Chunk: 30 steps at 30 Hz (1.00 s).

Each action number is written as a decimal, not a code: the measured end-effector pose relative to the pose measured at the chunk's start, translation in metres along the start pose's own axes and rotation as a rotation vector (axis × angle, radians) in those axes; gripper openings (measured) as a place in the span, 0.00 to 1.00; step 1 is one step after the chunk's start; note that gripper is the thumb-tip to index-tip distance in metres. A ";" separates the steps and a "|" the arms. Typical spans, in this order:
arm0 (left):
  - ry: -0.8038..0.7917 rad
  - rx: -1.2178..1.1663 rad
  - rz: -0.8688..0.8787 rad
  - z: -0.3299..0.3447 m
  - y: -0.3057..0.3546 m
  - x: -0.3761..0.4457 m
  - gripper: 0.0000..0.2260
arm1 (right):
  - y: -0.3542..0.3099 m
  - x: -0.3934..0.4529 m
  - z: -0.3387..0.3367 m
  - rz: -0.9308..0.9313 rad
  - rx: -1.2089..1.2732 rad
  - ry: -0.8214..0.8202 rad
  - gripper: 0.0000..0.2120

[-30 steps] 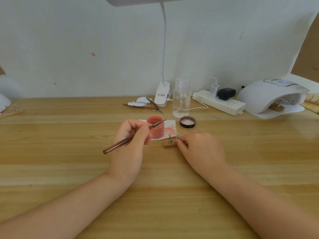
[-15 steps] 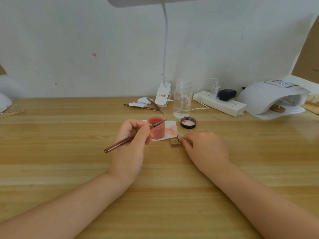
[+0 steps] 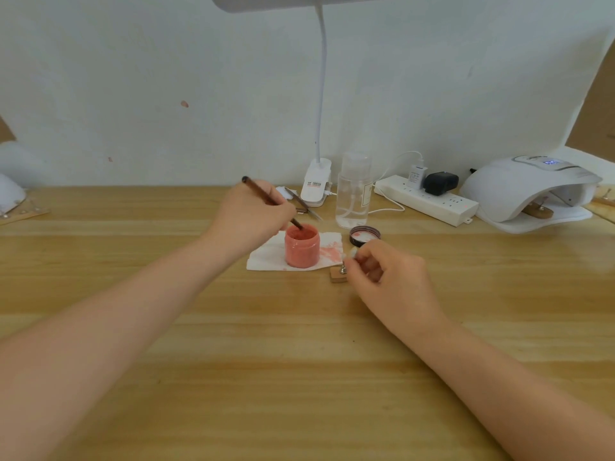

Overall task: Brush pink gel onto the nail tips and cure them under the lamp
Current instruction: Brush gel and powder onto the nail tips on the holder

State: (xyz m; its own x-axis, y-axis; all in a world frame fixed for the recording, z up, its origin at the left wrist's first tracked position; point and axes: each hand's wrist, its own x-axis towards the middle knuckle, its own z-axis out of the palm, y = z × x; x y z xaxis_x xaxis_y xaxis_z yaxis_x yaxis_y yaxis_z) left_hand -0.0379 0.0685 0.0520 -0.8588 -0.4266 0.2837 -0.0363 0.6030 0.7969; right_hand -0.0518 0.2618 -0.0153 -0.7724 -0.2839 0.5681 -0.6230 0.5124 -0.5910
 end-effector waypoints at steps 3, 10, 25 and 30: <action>-0.053 0.141 -0.012 0.000 0.007 0.014 0.06 | 0.001 0.001 0.001 -0.001 0.039 0.002 0.04; -0.275 0.177 -0.154 0.011 0.013 0.029 0.06 | 0.004 0.003 0.002 -0.027 0.071 0.004 0.02; -0.257 -0.306 -0.519 -0.030 -0.006 0.037 0.06 | 0.001 0.002 0.000 0.009 0.042 -0.060 0.03; -0.211 -0.362 -0.538 -0.033 -0.018 0.036 0.05 | 0.000 0.002 0.000 0.010 0.044 -0.055 0.02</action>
State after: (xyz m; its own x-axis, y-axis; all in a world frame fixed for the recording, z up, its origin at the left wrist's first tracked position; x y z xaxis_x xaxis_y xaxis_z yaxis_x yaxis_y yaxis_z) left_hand -0.0515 0.0197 0.0652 -0.8515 -0.4417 -0.2827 -0.3444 0.0644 0.9366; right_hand -0.0539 0.2613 -0.0142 -0.7838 -0.3239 0.5299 -0.6188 0.4796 -0.6221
